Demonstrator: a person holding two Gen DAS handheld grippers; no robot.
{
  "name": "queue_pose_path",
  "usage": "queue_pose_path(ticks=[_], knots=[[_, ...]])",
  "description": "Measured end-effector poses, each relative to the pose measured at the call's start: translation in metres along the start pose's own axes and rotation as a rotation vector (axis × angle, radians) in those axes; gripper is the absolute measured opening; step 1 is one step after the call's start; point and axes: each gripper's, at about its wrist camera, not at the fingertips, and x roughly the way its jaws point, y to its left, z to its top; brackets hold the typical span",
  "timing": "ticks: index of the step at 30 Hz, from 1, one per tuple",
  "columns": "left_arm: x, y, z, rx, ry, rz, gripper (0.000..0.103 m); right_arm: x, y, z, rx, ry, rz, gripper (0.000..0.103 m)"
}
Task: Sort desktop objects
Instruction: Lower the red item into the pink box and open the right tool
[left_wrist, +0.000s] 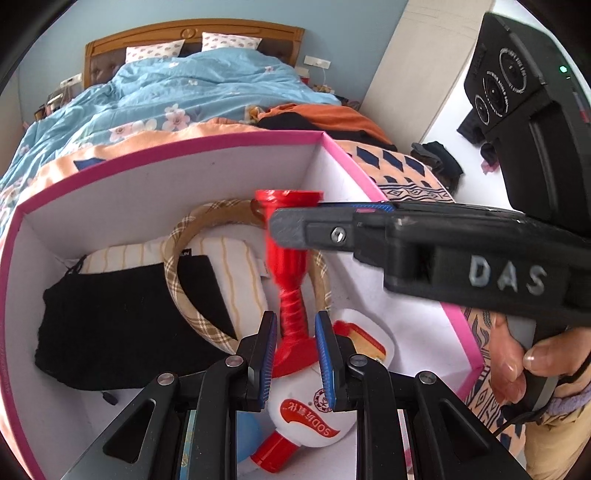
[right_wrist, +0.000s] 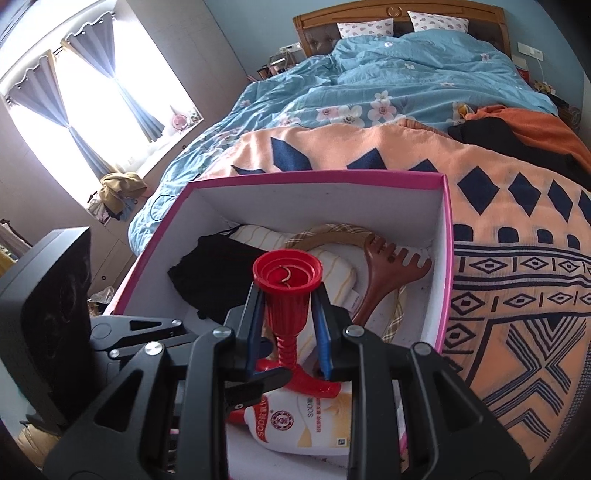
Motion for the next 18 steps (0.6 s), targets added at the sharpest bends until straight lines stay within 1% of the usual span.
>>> queue_pose_path(ticks=[2, 4, 8, 14, 18], knots=[[-0.002, 0.001, -0.002, -0.002, -0.007, -0.002, 0.021, 0.000, -0.005, 0.000, 0.020, -0.005, -0.022, 0.029], [-0.005, -0.001, -0.004, 0.014, -0.021, 0.018, 0.021, -0.002, -0.007, -0.002, 0.031, -0.014, -0.026, 0.031], [-0.007, -0.001, -0.004, 0.019, -0.030, 0.019, 0.021, -0.006, -0.012, -0.004, 0.037, -0.025, -0.047, 0.037], [-0.011, 0.001, -0.009, 0.018, -0.051, 0.024, 0.022, -0.015, -0.008, -0.012, 0.027, -0.040, -0.018, 0.037], [-0.020, -0.003, -0.016, 0.038, -0.080, 0.042, 0.022, -0.025, -0.001, -0.021, 0.002, -0.055, -0.002, 0.037]])
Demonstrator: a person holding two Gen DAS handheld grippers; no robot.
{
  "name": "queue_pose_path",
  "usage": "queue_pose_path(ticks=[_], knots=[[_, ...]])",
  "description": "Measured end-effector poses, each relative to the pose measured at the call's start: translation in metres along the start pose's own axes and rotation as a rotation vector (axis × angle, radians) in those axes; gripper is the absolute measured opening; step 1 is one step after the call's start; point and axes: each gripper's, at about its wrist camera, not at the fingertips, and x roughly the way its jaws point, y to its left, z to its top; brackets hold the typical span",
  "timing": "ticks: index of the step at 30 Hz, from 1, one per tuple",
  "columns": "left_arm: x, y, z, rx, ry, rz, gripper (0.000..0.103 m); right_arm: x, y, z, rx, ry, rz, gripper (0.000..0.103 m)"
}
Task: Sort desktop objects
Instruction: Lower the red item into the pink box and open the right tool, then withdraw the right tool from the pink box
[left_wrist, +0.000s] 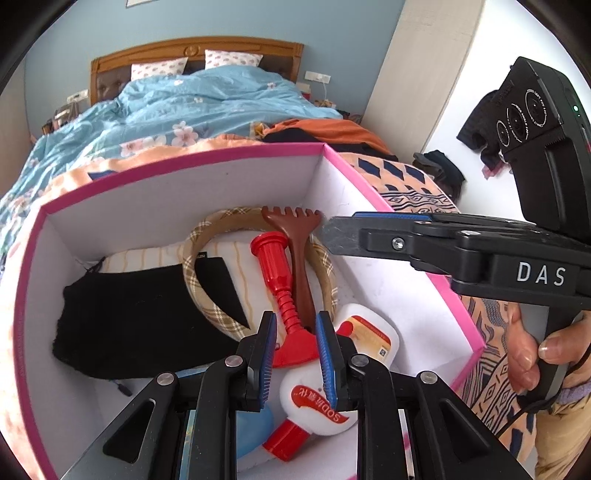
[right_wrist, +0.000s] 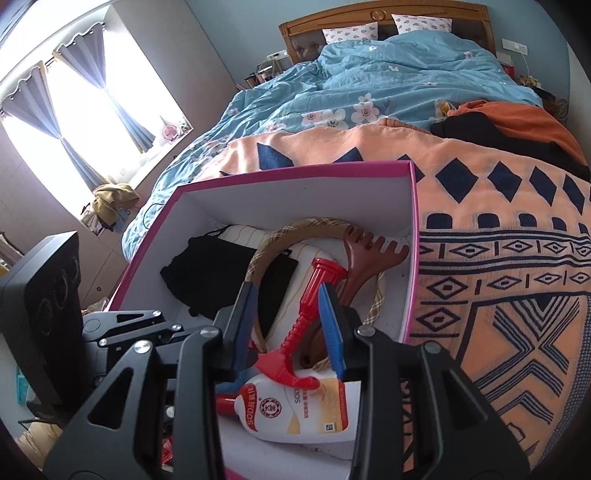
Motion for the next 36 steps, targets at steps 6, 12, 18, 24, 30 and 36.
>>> queue_pose_path(ticks=[6, 12, 18, 24, 30, 36], knots=[[-0.026, -0.014, -0.011, 0.062, -0.065, 0.031, 0.025, -0.025, 0.013, -0.011, -0.031, -0.039, 0.051, 0.037], [-0.058, -0.029, -0.023, 0.123, -0.127, 0.023, 0.028, -0.063, 0.030, -0.027, -0.077, -0.097, 0.097, 0.038], [-0.078, -0.044, -0.038, 0.163, -0.154, -0.001, 0.034, -0.096, 0.044, -0.049, -0.120, -0.129, 0.117, 0.038], [-0.090, -0.056, -0.058, 0.194, -0.156, -0.029, 0.035, -0.121, 0.045, -0.072, -0.133, -0.139, 0.125, 0.038], [-0.095, -0.061, -0.076, 0.201, -0.148, -0.042, 0.036, -0.147, 0.048, -0.092, -0.149, -0.168, 0.122, 0.038], [-0.093, -0.065, -0.098, 0.201, -0.116, -0.048, 0.036, -0.164, 0.048, -0.118, -0.164, -0.160, 0.091, 0.039]])
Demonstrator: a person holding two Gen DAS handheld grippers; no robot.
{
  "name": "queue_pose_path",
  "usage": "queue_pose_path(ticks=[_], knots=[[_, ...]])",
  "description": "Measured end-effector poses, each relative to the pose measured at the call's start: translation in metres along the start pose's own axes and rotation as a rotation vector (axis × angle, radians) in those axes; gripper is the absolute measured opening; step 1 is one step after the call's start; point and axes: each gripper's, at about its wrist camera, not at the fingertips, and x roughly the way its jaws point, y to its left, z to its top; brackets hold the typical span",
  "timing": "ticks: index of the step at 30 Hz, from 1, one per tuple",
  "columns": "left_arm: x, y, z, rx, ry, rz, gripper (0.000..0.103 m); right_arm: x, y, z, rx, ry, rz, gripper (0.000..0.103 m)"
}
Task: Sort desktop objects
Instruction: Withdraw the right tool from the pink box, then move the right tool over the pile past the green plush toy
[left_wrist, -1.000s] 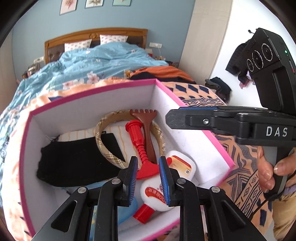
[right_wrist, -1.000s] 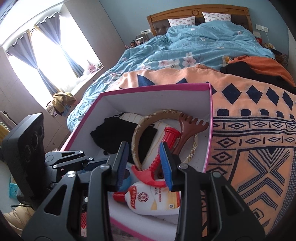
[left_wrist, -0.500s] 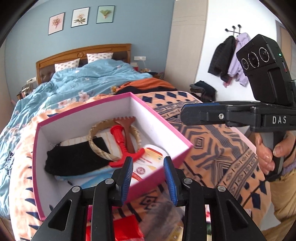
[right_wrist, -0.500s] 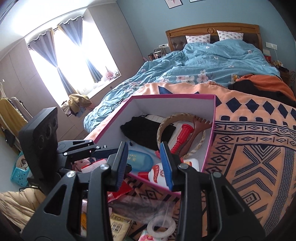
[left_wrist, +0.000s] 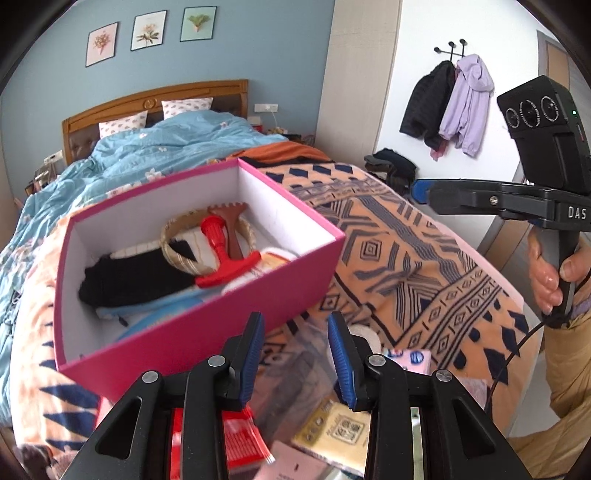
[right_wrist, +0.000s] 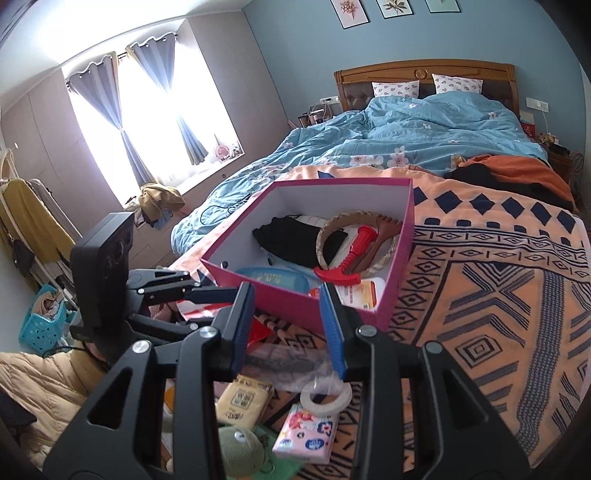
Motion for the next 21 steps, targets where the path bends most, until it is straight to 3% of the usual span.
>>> queue_pose_path(ticks=[6, 14, 16, 18, 21], knots=[[0.002, -0.010, -0.019, 0.004, 0.033, -0.012, 0.036, -0.007, 0.003, -0.026, 0.004, 0.031, -0.002, 0.039], [-0.002, -0.013, -0.053, -0.022, 0.095, -0.004, 0.036, 0.011, 0.025, -0.079, -0.017, 0.137, 0.041, 0.039], [-0.007, -0.012, -0.063, -0.035, 0.105, -0.012, 0.036, 0.015, 0.029, -0.094, -0.009, 0.159, 0.050, 0.044], [-0.014, -0.012, -0.075, -0.047, 0.119, -0.031, 0.036, 0.017, 0.031, -0.106, 0.005, 0.169, 0.059, 0.056], [-0.024, -0.013, -0.088, -0.060, 0.132, -0.058, 0.036, 0.017, 0.032, -0.124, 0.035, 0.185, 0.080, 0.056]])
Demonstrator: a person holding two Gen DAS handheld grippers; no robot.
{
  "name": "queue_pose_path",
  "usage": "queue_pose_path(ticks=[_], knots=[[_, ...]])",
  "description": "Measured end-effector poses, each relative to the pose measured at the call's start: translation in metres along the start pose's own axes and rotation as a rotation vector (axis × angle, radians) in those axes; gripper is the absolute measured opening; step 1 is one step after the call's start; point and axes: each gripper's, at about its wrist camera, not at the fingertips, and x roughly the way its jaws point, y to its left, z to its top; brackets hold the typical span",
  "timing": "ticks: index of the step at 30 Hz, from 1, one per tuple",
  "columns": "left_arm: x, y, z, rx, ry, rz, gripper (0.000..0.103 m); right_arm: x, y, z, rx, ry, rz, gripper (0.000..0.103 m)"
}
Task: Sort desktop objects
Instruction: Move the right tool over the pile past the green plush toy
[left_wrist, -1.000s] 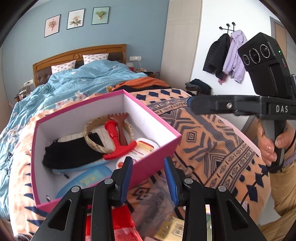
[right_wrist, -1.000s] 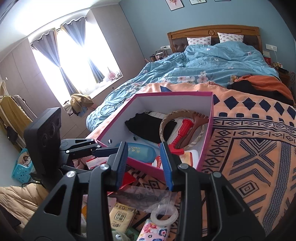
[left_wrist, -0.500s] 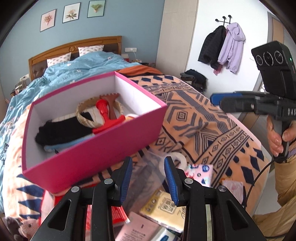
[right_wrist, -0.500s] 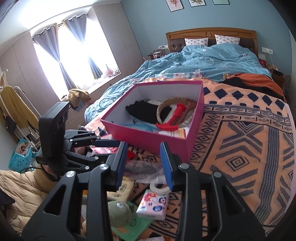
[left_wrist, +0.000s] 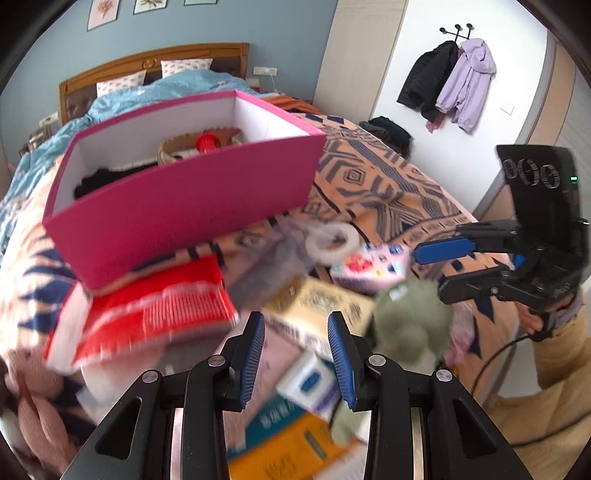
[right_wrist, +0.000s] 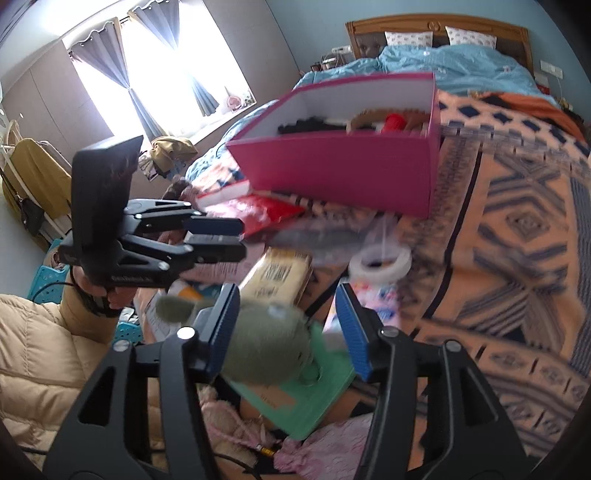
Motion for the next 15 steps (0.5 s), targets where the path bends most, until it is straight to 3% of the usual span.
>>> queue_pose_path(ticks=[8, 11, 15], knots=[[-0.018, -0.007, -0.022, 0.014, 0.018, -0.058, 0.036, 0.023, 0.010, -0.018, 0.020, 0.048, 0.041, 0.063], [-0.016, -0.006, -0.027, 0.009, 0.056, -0.063, 0.041, 0.021, 0.006, -0.019, 0.039, 0.017, 0.070, 0.057], [-0.018, -0.014, -0.024, 0.029, 0.023, -0.083, 0.042, 0.002, -0.004, -0.017, 0.097, -0.046, 0.074, 0.051]])
